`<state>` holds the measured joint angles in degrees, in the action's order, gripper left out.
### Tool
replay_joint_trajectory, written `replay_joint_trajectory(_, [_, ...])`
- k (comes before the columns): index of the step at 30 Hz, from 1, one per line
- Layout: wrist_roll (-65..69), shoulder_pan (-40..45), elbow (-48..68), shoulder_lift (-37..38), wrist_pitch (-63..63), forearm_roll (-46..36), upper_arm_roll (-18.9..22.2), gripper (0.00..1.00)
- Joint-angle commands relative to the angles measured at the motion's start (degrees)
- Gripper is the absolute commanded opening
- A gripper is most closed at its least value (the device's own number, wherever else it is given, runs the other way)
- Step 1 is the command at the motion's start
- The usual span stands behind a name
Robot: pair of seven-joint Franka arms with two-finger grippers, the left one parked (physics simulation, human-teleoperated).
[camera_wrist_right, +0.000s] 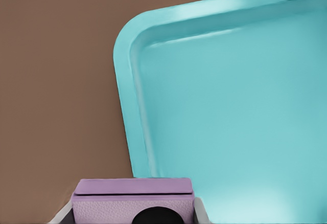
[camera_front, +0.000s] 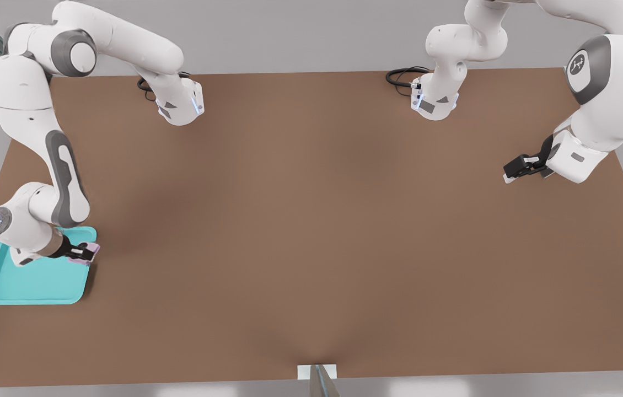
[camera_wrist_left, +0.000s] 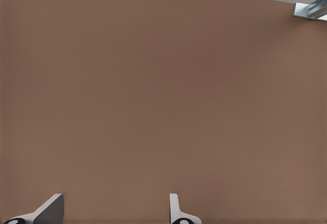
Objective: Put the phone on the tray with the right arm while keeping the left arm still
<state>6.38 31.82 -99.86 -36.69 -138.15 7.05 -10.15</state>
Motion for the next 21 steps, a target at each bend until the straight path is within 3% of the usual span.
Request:
replay_joint_trajectory(1, [28.42, 3.25, 3.88, -3.38, -1.86, 0.77, -0.05, 0.82])
replay_joint_trajectory(3, [31.06, 4.66, 6.08, -6.02, -1.94, 0.68, 0.04, 0.83])
replay_joint_trajectory(4, [30.97, 5.1, 6.34, -6.55, -1.94, 0.59, -0.05, 1.0])
replay_joint_trajectory(7, [31.23, 4.92, 6.34, -6.02, -1.33, 0.59, -0.75, 1.0])
replay_joint_trajectory(9, [30.53, 4.13, 7.04, 1.18, 3.76, 0.77, -2.24, 1.0])
replay_joint_trajectory(10, [29.04, 4.66, 9.76, 5.05, 12.81, 0.59, -5.49, 1.0])
replay_joint_trajectory(12, [11.56, 1.41, 15.82, 11.12, 29.07, 2.17, -13.14, 1.0])
replay_joint_trajectory(13, [-0.12, -2.89, 22.68, 11.47, 38.38, 7.36, -18.06, 1.0])
replay_joint_trajectory(14, [-8.84, -6.68, 25.58, 11.56, 44.54, 7.89, -21.05, 1.0])
replay_joint_trajectory(16, [-11.04, -9.57, 28.67, 15.66, 47.37, 8.59, -23.61, 1.0])
replay_joint_trajectory(17, [-11.39, -17.1, 24.19, 21.91, 45.52, 6.33, -14.86, 1.0])
replay_joint_trajectory(18, [-10.7, -33.45, 20.86, 26.92, 45.69, -1.75, 7.36, 1.0])
replay_joint_trajectory(19, [-10.69, -34.37, 11.98, 34.22, 44.03, -3.27, 9.44, 1.0])
replay_joint_trajectory(21, [-10.51, -33.93, 12.57, 33.27, 44.55, -3.27, 9.44, 1.0])
